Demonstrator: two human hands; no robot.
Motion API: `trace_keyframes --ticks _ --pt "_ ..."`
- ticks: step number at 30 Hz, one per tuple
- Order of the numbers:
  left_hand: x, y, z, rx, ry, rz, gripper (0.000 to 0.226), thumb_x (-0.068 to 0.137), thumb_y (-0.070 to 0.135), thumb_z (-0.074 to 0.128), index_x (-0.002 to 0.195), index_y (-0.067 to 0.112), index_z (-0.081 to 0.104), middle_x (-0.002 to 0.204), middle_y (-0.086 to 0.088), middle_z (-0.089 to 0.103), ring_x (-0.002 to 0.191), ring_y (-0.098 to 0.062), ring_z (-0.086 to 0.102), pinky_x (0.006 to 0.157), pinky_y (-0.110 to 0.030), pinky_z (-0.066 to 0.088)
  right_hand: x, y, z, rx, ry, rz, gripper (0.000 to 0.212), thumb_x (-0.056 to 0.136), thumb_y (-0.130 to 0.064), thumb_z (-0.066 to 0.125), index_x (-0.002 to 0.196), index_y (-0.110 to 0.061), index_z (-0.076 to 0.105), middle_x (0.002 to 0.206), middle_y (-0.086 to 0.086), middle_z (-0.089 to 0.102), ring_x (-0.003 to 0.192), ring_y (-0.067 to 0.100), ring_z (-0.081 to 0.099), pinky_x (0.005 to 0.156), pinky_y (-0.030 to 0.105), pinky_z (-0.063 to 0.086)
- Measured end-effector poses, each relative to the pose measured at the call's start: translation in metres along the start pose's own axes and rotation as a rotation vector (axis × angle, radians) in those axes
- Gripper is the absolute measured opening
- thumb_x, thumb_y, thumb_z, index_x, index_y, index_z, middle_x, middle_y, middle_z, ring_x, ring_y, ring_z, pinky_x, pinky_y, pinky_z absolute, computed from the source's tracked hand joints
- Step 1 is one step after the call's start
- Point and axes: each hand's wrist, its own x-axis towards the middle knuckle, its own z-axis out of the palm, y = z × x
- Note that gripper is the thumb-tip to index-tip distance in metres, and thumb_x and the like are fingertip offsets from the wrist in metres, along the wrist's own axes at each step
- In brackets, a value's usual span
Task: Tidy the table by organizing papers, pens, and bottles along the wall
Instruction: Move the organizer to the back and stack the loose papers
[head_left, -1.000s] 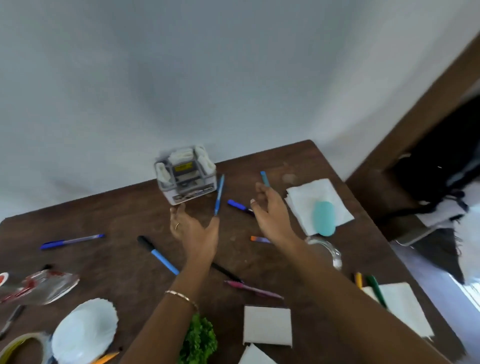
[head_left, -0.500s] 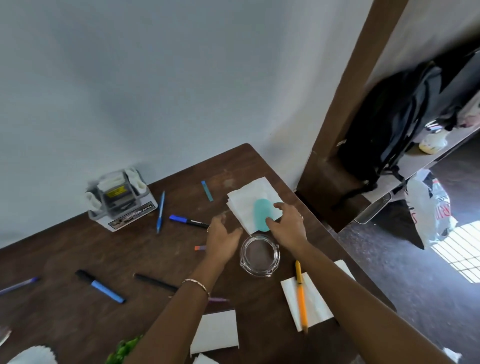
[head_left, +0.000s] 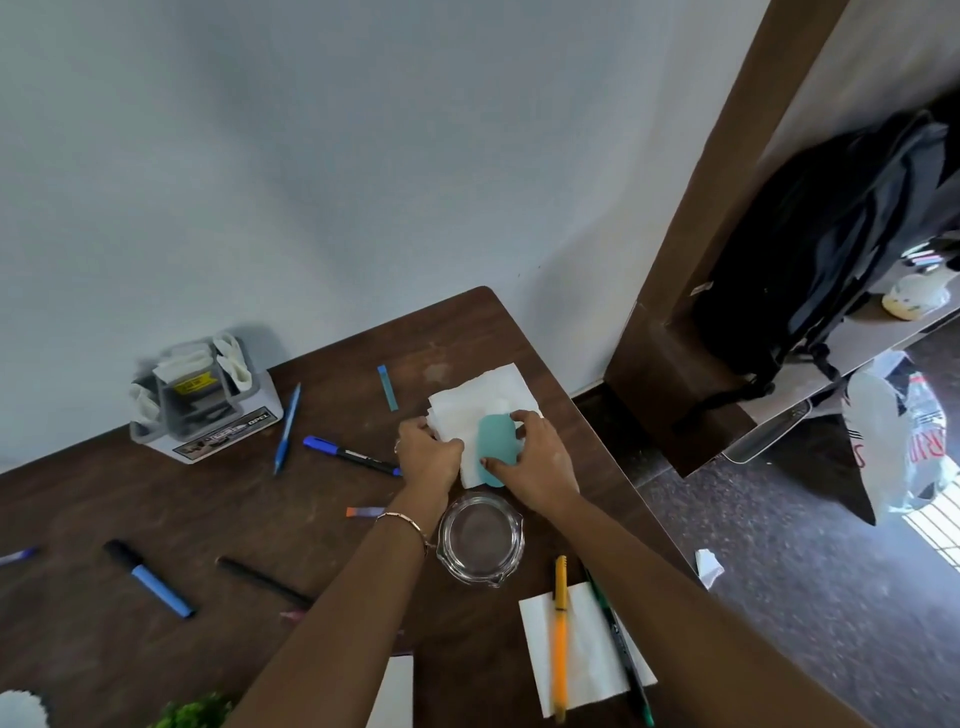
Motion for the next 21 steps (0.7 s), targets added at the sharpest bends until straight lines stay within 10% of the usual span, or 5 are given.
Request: trace_keyframes --ticks 8,11,21 --pt "0.022 -0.004 0.012 -0.142 -0.066 -0.175 0.064 0.049 0.019 0.084 0.106 0.006 0.059 0.104 -0.017 0.067 0.081 -0.032 0.069 0.063 -0.040 0.059 0.007 0.003 -0.001 0.164 -0.002 0.088 0.071 0.075 -0.038 0.079 0.133 -0.021 0.041 0.115 0.000 0.059 0.098 0.011 0.055 0.084 0.025 0.050" --pt "0.011 0.006 0.007 -0.092 -0.132 -0.217 0.032 0.063 0.019 0.084 0.083 0.007 0.061 0.099 -0.016 0.064 0.070 -0.025 0.062 0.048 -0.027 0.045 0.010 0.004 -0.005 0.280 0.009 0.167 0.067 0.073 -0.036 0.081 0.129 -0.024 0.045 0.104 -0.007 0.053 0.093 0.008 0.053 0.079 0.022 0.050" --pt "-0.001 0.014 -0.030 -0.230 -0.044 -0.142 0.006 0.083 0.012 0.063 0.089 0.011 0.061 0.093 -0.009 0.065 0.081 -0.023 0.061 0.070 -0.033 0.051 0.001 0.011 -0.015 0.583 0.053 0.252 0.051 0.074 -0.034 0.080 0.115 -0.022 0.054 0.104 -0.008 0.060 0.092 0.007 0.060 0.079 0.026 0.054"
